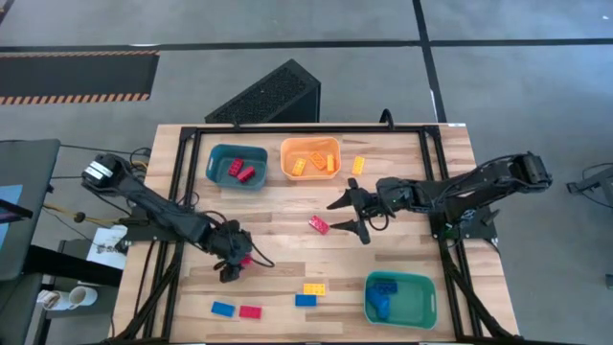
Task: Sort & place blocks by color
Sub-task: Put the red game piece into the blue bin
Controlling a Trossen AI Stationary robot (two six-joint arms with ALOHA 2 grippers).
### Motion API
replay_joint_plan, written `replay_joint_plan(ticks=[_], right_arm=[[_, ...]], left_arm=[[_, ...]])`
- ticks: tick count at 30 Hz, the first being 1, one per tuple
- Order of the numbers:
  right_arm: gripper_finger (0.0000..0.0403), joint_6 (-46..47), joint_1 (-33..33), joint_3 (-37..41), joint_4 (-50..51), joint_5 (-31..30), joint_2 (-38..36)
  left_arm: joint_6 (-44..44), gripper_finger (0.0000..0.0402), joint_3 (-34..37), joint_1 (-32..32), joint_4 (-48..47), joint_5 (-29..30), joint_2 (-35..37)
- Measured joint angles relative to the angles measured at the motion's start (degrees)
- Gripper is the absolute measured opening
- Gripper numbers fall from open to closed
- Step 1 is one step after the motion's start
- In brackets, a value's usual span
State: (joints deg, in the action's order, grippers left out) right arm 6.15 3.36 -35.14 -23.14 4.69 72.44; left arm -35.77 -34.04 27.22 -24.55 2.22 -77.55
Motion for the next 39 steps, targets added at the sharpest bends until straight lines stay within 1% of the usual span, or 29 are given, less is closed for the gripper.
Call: replay_joint_plan(ticks=[5, 7, 9, 10, 12, 15, 16, 17, 19, 21, 23, 25, 28, 29, 30, 32, 34, 37, 39], right_arm=[[0.0286, -0.03, -0.02, 0.00, -0.07, -0.02, 0.00], [0.0286, -0.15, -0.02, 0.00, 0.06, -0.02, 0.00], [0.0286, -0.17, -0.02, 0.00, 0.53, -0.04, 0.00], [0.0286, -0.17, -0.02, 0.00, 0.73, -0.04, 0.00], [0.0286, -0.17, -0.02, 0.00, 1.19, -0.07, 0.00], [0.0286, -0.24, -0.07, 0.00, 1.62, -0.15, 0.00], [0.0286, -0.50, -0.16, 0.00, 1.68, -0.20, 0.00], [0.0286, -0.64, -0.25, 0.00, 1.68, -0.27, 0.00], [0.0286, -0.65, -0.58, 0.00, 2.16, -0.86, 0.00], [0.0286, -0.65, -1.12, 0.00, 2.45, -1.87, 0.00], [0.0286, -0.63, -1.55, -0.04, 3.20, -2.01, 0.00], [0.0286, -0.62, -1.94, -0.02, 3.39, -1.99, 0.02], [0.0286, -0.61, -1.99, -0.02, 3.52, -1.99, 0.02], [0.0286, -0.61, -1.98, -0.02, 3.44, -1.99, 0.02], [0.0286, -0.61, -1.97, -0.02, 3.41, -1.99, 0.02], [0.0286, -0.61, -1.96, -0.02, 3.42, -1.99, 0.02], [0.0286, -0.57, -1.90, -0.02, 3.36, -1.99, 0.02], [0.0286, -0.17, -1.90, -0.02, 3.36, -1.99, 0.02], [0.0286, 0.13, -1.90, -0.02, 3.41, -1.98, 0.02]], left_arm=[[-0.25, 0.0303, -0.29, 0.12, -0.13, 0.62, -4.28], [1.24, 0.0292, -0.36, 0.18, -0.59, 1.31, -5.77], [2.32, 0.0267, -0.46, 0.16, -1.01, 1.90, -6.36], [2.82, 0.0248, -0.42, 0.16, -1.10, 2.49, -6.38], [3.65, 0.0201, -0.18, 0.11, -1.21, 3.23, -5.68], [4.51, 0.0115, -0.88, -0.81, -3.31, 3.99, -3.46], [4.48, 0.0098, -0.92, -1.43, -4.97, 5.43, -2.50], [4.42, 0.0101, -0.92, -2.27, -6.64, 6.89, -1.14], [4.91, 0.0101, -1.19, -4.05, -6.56, 8.76, 1.25], [6.76, 0.0101, -1.25, -6.05, -7.62, 9.35, 4.35], [9.76, 0.0101, -1.22, -8.74, -7.53, 11.42, 7.70], [13.79, 0.0101, -1.25, -11.81, -7.16, 16.06, 11.68], [19.24, 0.0101, -1.25, -17.66, -4.89, 25.70, 16.96], [21.02, 0.0101, -1.25, -20.14, -3.54, 28.03, 18.68], [23.03, 0.0101, -1.25, -22.66, -1.47, 28.91, 20.13], [27.09, 0.0101, -1.27, -28.42, 2.66, 27.78, 22.49], [30.38, 0.0101, -1.28, -34.29, 5.87, 24.96, 23.73], [33.36, 0.0101, -1.31, -42.59, 8.00, 21.85, 23.51], [33.72, 0.0101, -1.31, -47.52, 9.79, 18.48, 22.34]])
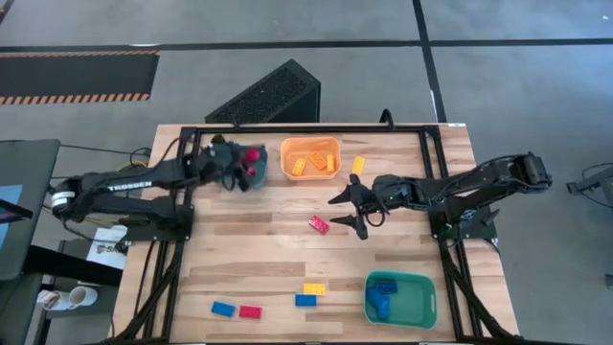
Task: Sort & place blocks by color
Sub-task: Put the red game piece into the blue bin, then put the yellow game piece into the yellow bin
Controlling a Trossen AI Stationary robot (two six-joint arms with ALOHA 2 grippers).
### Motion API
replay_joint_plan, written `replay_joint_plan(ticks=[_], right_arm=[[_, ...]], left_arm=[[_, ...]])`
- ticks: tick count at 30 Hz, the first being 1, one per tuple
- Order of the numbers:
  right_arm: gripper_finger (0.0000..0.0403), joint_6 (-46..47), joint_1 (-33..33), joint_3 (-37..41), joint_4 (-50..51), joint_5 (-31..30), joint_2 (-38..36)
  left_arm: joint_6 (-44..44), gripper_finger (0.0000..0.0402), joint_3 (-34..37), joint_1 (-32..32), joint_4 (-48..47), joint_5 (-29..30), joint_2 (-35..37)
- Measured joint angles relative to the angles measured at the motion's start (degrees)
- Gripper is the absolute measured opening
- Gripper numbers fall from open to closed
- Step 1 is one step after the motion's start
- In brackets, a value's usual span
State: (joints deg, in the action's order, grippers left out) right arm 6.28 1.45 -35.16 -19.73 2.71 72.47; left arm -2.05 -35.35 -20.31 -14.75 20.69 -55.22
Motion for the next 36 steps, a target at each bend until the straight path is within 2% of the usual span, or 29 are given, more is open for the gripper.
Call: replay_joint_plan(ticks=[5, 9, 11, 15, 19, 23, 27, 30, 33, 36], right_arm=[[0.0286, 0.33, 0.00, 0.00, 0.03, -0.01, 0.00], [0.0286, 0.69, 0.00, 0.00, 0.03, 0.01, 0.00], [0.0286, 0.82, 0.00, 0.00, 0.02, 0.01, 0.00], [0.0286, 1.22, 0.00, 0.00, 0.04, -0.47, 0.00], [0.0286, 2.89, 0.00, 0.00, 1.09, -6.76, 0.00], [0.0286, 6.40, -0.70, 0.00, 5.08, -16.29, 0.00], [0.0286, 13.08, -2.97, 0.00, 10.43, -23.88, 0.00], [0.0286, 21.95, -5.85, 0.00, 15.02, -28.78, 0.00], [0.0286, 28.38, -9.96, 0.00, 20.30, -29.87, 0.00], [0.0286, 31.43, -14.03, 0.01, 24.32, -29.87, 0.00]], left_arm=[[-0.56, 0.0101, 0.00, -8.95, 3.56, -8.26, -4.48], [-1.95, 0.0103, 0.00, -12.24, 6.05, -12.59, -9.21], [-4.02, 0.0118, 0.00, -13.01, 7.19, -12.52, -11.41], [-6.00, 0.0173, 0.00, -13.56, 8.75, -12.44, -14.75], [-6.11, 0.0221, 0.00, -13.56, 9.18, -12.51, -16.06], [-6.15, 0.0248, 0.00, -13.56, 9.16, -13.47, -15.78], [-6.12, 0.0251, 0.00, -13.10, 9.91, -14.51, -13.41], [-5.50, 0.0248, 0.00, -11.98, 12.24, -15.58, -10.52], [-5.42, 0.0243, 0.17, -9.96, 15.56, -15.90, -7.43], [-5.48, 0.0239, 2.63, -7.01, 23.71, -15.85, -4.45]])
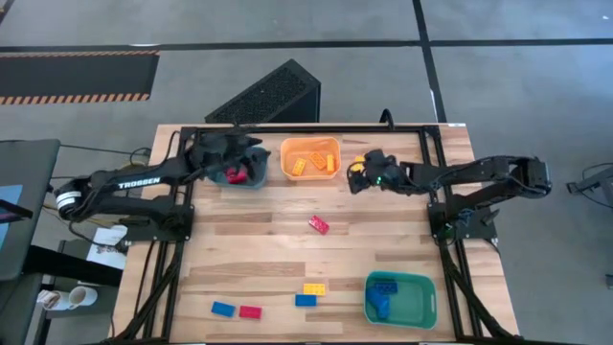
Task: Sort & place blocks by color
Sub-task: Put the yellow game piece into the yellow bin
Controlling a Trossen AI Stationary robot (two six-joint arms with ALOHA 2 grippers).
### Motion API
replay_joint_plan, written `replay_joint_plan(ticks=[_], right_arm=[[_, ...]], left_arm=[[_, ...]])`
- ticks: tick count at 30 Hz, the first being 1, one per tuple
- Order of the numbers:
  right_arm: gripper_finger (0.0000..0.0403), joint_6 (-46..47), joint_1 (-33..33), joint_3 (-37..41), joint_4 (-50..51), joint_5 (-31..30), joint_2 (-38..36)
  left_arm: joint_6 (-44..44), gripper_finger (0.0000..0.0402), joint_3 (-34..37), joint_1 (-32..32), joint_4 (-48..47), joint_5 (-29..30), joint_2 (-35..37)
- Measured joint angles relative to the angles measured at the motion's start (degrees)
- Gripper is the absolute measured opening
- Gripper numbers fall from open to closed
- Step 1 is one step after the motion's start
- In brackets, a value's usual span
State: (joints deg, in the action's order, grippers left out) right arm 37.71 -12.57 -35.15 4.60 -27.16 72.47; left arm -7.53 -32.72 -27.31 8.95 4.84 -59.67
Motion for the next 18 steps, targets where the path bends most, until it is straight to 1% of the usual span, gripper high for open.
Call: replay_joint_plan(ticks=[5, 9, 12, 14, 18], right_arm=[[0.0286, 0.42, -4.44, 0.01, 0.64, 0.00, 0.00], [0.0286, 2.01, -6.71, 0.01, 0.58, 0.07, 0.39], [0.0286, 3.46, -7.79, 0.07, 0.34, 0.09, 2.72], [0.0286, 3.86, -8.42, -0.03, -1.72, 0.19, 5.15], [0.0286, 4.51, -9.47, -0.01, -5.70, 1.85, 11.31]], left_arm=[[-1.92, 0.0232, 5.94, 5.47, 13.27, -0.04, 3.19], [-2.73, 0.0231, 10.43, 9.86, 20.11, 0.84, 3.99], [-3.15, 0.0231, 13.70, 12.78, 25.71, 3.40, 3.96], [-3.19, 0.0231, 15.63, 14.29, 29.48, 5.45, 3.95], [-3.13, 0.0231, 18.39, 16.14, 32.48, 7.20, 3.96]])
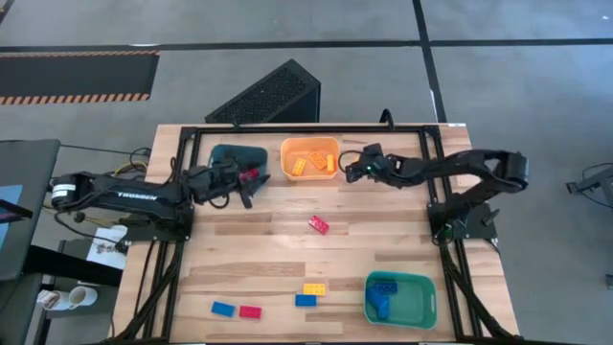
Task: Sort & place blocks by color
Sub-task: Put the yellow game piece into the yellow bin
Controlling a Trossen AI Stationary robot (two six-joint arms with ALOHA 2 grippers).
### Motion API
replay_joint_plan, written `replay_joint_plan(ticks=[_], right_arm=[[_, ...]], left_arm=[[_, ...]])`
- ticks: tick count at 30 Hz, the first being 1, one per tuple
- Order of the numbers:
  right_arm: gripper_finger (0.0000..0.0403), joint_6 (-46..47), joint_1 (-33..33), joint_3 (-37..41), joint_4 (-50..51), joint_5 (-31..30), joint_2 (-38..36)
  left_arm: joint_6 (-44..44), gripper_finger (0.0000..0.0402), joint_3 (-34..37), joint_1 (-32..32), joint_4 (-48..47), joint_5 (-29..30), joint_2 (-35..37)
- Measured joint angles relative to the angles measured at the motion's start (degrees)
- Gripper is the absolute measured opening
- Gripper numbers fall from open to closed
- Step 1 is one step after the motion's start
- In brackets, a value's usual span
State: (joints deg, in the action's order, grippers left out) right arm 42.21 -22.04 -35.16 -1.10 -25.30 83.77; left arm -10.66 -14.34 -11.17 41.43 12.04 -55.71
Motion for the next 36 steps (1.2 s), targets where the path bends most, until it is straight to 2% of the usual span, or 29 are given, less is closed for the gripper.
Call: replay_joint_plan(ticks=[5, 12, 20, 26, 29, 35, 36], right_arm=[[0.0286, 1.83, -2.76, -1.91, -0.18, 0.14, 5.92], [0.0286, 2.44, -4.77, -6.27, -0.06, 3.47, 11.62], [0.0285, 2.63, -4.59, -11.21, 10.44, 3.89, 16.71], [0.0281, 2.58, -4.59, -11.45, 12.93, 3.57, 17.44], [0.0256, 2.15, -4.11, -11.43, 13.58, 3.39, 17.48], [0.0135, -0.60, -2.70, -11.17, 16.38, 3.05, 14.96], [0.0132, -0.70, -2.41, -10.94, 17.83, 3.03, 13.75]], left_arm=[[0.04, 0.0231, 2.05, 0.67, -0.02, 0.72, -0.01], [1.54, 0.0231, 2.57, 0.67, 0.08, 0.67, -0.01], [2.59, 0.0231, 2.57, 0.67, 0.00, 0.21, 0.00], [2.62, 0.0231, 2.57, 0.67, 0.08, -0.22, -0.01], [2.46, 0.0231, 2.57, 0.67, 0.10, -0.22, -0.01], [1.97, 0.0231, 2.57, 0.67, 0.10, -0.22, 0.00], [1.94, 0.0231, 2.57, 0.67, 0.09, -0.22, 0.01]])
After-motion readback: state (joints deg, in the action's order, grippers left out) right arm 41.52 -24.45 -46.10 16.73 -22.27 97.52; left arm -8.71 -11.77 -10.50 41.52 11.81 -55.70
